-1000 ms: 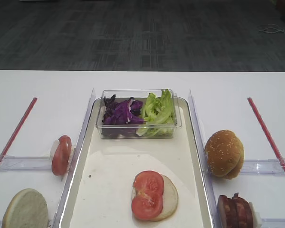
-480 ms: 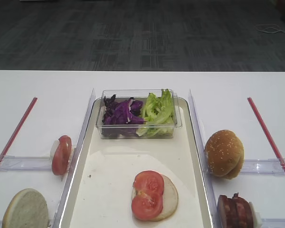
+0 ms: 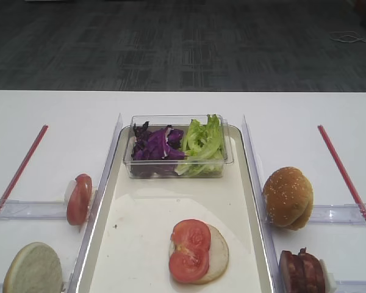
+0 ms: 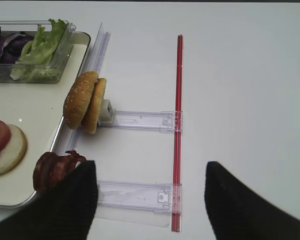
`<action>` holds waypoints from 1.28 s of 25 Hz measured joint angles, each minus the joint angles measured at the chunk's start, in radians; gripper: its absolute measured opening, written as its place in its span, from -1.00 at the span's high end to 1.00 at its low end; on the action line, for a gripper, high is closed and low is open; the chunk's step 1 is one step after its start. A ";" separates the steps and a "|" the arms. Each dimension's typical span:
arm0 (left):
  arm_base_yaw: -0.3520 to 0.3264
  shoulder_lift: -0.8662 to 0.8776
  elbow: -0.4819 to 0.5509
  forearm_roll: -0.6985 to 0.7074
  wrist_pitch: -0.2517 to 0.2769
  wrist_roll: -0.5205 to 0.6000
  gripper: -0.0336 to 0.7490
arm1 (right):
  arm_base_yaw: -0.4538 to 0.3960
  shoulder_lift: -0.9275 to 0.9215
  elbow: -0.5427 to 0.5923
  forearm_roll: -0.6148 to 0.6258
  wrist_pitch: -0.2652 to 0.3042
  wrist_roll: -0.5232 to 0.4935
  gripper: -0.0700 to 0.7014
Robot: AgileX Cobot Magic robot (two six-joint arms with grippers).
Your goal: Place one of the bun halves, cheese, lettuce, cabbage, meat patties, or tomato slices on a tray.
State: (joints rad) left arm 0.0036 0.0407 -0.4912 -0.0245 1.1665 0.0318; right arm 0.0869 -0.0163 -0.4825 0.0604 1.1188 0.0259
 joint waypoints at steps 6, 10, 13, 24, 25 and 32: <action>0.000 -0.037 0.000 0.000 0.002 0.002 -0.11 | 0.000 0.000 0.000 0.000 0.000 0.000 -0.40; 0.000 -0.056 0.000 0.000 0.005 0.009 -0.11 | 0.000 0.000 0.000 0.000 0.000 0.000 -0.40; 0.000 -0.056 0.000 -0.001 0.005 0.017 -0.11 | 0.000 0.000 0.000 0.000 0.000 0.000 -0.40; 0.000 -0.058 0.000 -0.007 0.005 0.023 -0.11 | 0.000 0.000 0.000 0.000 0.000 0.000 -0.40; 0.000 -0.058 0.000 -0.007 0.005 0.023 -0.11 | 0.000 0.000 0.000 0.000 0.000 0.000 -0.40; 0.000 -0.058 0.000 0.013 0.005 -0.014 -0.11 | 0.000 0.000 0.000 0.000 0.000 0.000 -0.40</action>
State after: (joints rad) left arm 0.0036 -0.0171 -0.4912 -0.0115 1.1716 0.0175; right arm 0.0869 -0.0163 -0.4825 0.0604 1.1188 0.0259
